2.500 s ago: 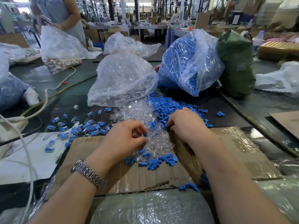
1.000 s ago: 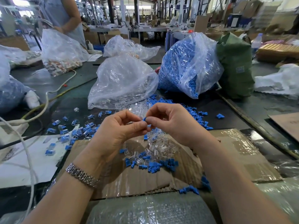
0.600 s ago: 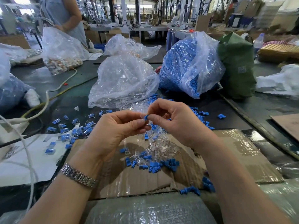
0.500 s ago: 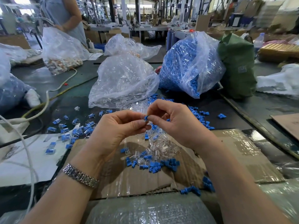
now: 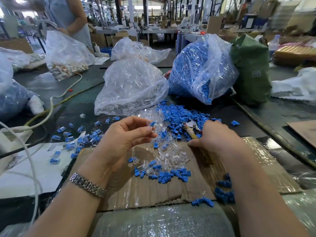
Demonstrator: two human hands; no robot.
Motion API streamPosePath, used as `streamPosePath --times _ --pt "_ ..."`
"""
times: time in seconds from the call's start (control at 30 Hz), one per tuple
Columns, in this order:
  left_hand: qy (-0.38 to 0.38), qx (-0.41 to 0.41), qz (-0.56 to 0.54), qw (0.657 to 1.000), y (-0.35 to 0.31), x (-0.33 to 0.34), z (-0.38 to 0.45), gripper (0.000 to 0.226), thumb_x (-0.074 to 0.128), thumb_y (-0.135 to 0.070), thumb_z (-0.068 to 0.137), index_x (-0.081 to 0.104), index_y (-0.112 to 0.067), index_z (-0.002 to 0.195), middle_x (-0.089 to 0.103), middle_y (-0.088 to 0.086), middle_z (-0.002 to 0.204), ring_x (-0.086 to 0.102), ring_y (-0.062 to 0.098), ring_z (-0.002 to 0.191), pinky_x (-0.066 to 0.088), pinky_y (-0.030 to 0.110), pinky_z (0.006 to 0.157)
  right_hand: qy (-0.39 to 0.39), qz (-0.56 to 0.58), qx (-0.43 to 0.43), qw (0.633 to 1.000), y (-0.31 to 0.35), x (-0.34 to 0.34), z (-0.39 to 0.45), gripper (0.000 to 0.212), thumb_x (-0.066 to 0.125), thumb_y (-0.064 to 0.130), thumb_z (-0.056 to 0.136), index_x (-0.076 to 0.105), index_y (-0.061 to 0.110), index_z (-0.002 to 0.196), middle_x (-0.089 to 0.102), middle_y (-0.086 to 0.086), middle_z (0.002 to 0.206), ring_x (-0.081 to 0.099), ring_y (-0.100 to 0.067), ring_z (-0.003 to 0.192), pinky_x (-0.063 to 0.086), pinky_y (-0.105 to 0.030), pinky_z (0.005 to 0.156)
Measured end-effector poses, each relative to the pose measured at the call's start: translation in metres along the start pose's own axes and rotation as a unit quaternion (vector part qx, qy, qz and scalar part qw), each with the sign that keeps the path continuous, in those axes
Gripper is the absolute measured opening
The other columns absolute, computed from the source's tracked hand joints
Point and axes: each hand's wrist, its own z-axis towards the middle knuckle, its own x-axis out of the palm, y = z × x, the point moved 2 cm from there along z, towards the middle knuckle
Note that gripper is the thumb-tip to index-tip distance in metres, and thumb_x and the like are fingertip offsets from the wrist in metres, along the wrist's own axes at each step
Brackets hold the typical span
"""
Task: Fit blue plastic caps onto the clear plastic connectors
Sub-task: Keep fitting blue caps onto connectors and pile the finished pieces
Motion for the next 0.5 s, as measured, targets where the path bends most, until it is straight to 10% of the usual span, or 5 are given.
streamPosePath --times 0.23,0.37,0.5 --pt "-0.022 -0.013 -0.023 0.999 0.001 -0.001 0.001 0.024 0.076 -0.009 0.075 0.080 -0.009 0.099 0.075 0.021 0.107 0.075 0.030 0.096 0.060 0.027 0.074 -0.033 0.067 -0.022 0.997 0.002 0.002 0.004 0.034 0.059 0.037 0.092 0.045 0.016 0.070 0.051 -0.004 0.072 0.050 -0.025 0.069 0.034 -0.032 0.056" --pt "-0.055 -0.026 -0.075 0.995 0.000 -0.004 0.002 0.017 0.074 -0.005 0.075 0.082 -0.011 0.089 0.075 0.022 0.108 0.075 0.030 0.096 0.061 0.027 0.073 -0.018 0.287 -0.066 0.955 0.003 -0.010 0.003 0.028 0.058 0.021 0.094 0.050 0.009 0.070 0.050 -0.009 0.063 0.047 -0.025 0.059 0.040 -0.034 0.059" --pt "-0.069 -0.033 -0.108 0.991 -0.001 -0.003 0.002 0.019 0.074 -0.003 0.075 0.080 -0.007 0.093 0.076 0.019 0.107 0.076 0.027 0.096 0.062 0.028 0.075 0.218 0.470 -0.167 0.839 0.013 -0.011 -0.013 0.026 0.059 0.022 0.101 0.070 -0.001 0.097 0.070 -0.009 0.075 0.070 -0.023 0.072 0.060 -0.040 0.070"
